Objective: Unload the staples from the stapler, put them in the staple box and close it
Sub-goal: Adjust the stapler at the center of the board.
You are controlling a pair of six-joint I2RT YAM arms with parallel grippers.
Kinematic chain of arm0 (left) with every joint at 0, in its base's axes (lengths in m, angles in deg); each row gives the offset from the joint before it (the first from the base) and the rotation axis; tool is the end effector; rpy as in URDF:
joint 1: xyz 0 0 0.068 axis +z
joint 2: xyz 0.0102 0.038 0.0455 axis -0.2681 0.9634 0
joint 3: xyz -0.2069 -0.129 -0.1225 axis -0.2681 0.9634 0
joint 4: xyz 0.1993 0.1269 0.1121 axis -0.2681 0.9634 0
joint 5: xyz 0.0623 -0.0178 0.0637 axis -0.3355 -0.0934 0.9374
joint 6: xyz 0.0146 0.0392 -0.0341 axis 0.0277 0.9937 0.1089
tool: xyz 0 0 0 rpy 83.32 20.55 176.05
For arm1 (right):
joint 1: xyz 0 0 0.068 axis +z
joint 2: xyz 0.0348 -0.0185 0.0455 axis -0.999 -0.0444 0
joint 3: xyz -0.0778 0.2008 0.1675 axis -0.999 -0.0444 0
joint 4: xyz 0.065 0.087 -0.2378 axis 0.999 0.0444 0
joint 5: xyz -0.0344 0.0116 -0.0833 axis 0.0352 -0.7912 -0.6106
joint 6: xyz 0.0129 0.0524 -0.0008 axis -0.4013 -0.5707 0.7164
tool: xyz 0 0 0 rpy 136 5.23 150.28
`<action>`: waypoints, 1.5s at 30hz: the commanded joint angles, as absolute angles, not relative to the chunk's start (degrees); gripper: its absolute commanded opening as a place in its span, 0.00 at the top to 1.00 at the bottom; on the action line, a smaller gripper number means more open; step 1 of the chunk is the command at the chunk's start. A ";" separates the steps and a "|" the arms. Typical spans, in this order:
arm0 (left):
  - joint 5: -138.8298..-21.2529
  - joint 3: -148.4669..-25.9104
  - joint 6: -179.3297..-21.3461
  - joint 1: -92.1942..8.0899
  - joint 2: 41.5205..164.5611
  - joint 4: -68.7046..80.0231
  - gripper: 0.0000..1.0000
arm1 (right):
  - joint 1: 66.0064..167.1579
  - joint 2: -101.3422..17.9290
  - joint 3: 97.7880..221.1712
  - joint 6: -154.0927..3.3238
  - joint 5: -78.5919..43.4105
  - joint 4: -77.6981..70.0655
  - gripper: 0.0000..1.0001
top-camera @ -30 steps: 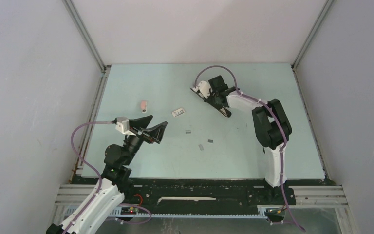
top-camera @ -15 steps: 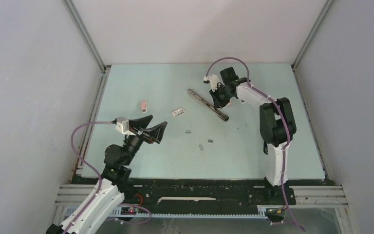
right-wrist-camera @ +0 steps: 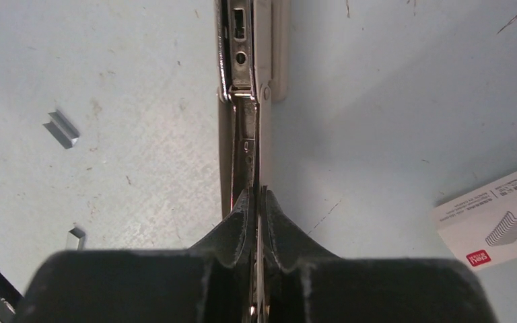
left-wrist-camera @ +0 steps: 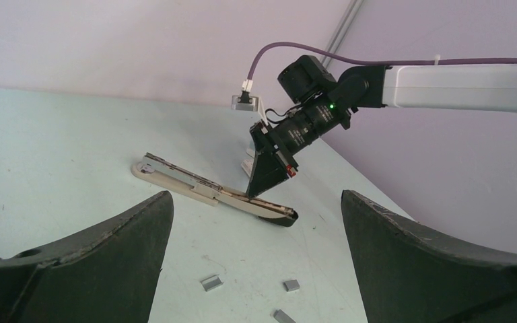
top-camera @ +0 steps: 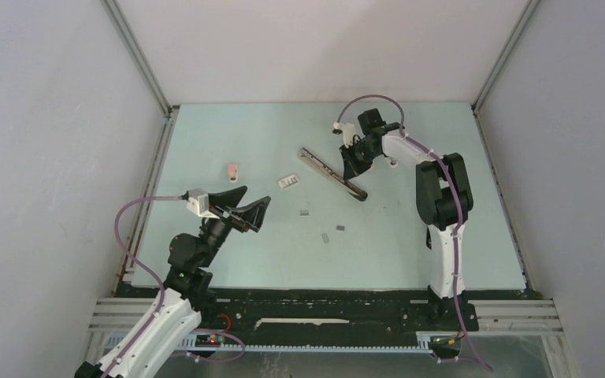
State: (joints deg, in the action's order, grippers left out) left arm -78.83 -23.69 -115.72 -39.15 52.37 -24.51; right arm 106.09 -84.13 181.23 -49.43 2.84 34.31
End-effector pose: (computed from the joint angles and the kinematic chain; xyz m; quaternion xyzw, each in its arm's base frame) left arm 0.1241 -0.0589 0.2443 0.0316 0.6004 -0.3742 0.7060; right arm 0.4276 0.1620 0.1842 -0.3565 0.8788 0.2358 0.2123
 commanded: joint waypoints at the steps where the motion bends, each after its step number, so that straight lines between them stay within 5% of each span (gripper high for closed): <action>1: -78.56 -22.75 -115.59 -38.86 51.91 -25.42 0.00 | 105.74 -85.09 183.82 -50.84 2.50 35.00 0.88; 11: -78.73 -22.88 -115.62 -38.88 51.89 -25.43 0.00 | 105.35 -78.58 182.49 -48.83 -0.73 34.32 0.57; 18: -79.76 -22.65 -116.86 -38.84 52.16 -26.91 0.00 | 103.56 -63.67 172.41 -41.70 3.50 36.62 0.54; 26: -84.80 -21.78 -122.21 -38.85 58.93 -34.90 0.00 | 90.50 -45.86 156.30 -35.21 6.44 43.01 0.54; 35: -88.44 -21.58 -124.14 -38.89 61.85 -38.38 0.00 | 76.55 -41.72 146.90 -34.98 -4.28 41.91 0.45; 40: -88.36 -20.59 -123.63 -38.85 60.41 -38.31 0.00 | 69.39 -39.56 146.95 -18.05 -3.40 43.54 0.42; 45: -88.33 -20.80 -123.03 -38.89 60.61 -38.29 0.00 | 66.03 -37.50 145.53 24.87 3.64 53.04 0.33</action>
State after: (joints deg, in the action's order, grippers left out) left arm -87.46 -21.50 -123.32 -39.15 60.82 -35.87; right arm 67.38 -40.98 146.19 -11.62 -1.70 45.08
